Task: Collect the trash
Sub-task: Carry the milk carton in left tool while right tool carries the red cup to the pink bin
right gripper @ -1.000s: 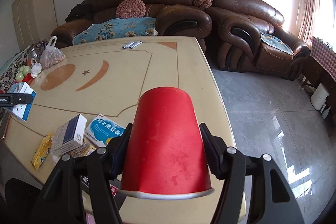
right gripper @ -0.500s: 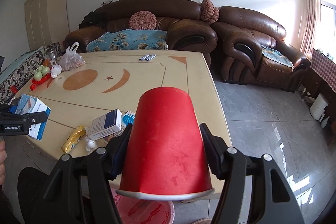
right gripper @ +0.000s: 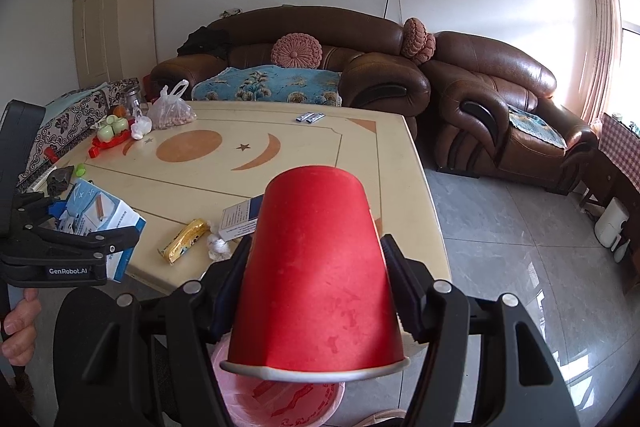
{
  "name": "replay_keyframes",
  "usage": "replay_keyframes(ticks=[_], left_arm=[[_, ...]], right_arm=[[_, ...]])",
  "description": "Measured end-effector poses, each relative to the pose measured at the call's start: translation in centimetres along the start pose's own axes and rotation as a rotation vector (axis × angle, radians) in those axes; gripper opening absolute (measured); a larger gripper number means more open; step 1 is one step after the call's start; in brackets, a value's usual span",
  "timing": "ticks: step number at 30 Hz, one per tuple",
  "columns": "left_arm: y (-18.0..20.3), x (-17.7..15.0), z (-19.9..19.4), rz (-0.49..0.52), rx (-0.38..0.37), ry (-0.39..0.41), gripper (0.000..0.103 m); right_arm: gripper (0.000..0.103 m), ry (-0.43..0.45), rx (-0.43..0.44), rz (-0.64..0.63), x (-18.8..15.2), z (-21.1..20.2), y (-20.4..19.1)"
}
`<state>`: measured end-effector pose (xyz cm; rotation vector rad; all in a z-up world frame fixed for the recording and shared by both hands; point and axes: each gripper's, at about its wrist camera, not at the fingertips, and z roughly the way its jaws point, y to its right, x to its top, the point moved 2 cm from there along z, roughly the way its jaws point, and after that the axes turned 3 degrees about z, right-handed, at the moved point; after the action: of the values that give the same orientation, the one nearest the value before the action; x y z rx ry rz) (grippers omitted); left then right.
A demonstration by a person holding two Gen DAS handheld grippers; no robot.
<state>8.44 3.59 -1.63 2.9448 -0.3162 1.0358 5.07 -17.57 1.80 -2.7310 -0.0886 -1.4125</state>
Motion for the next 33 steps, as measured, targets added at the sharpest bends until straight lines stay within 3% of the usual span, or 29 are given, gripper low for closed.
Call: replay_keyframes(ticks=[16,33], left_arm=[[2.9,-4.6,-0.6,0.064,-0.027,-0.028,0.082],[4.8,-8.9,3.2,0.110,-0.042,-0.129,0.082]], right_arm=[[0.062,-0.056,0.027,-0.056,-4.6,-2.2,-2.9],[0.063,-0.165,0.029,-0.072,-8.9,0.4,-3.3]])
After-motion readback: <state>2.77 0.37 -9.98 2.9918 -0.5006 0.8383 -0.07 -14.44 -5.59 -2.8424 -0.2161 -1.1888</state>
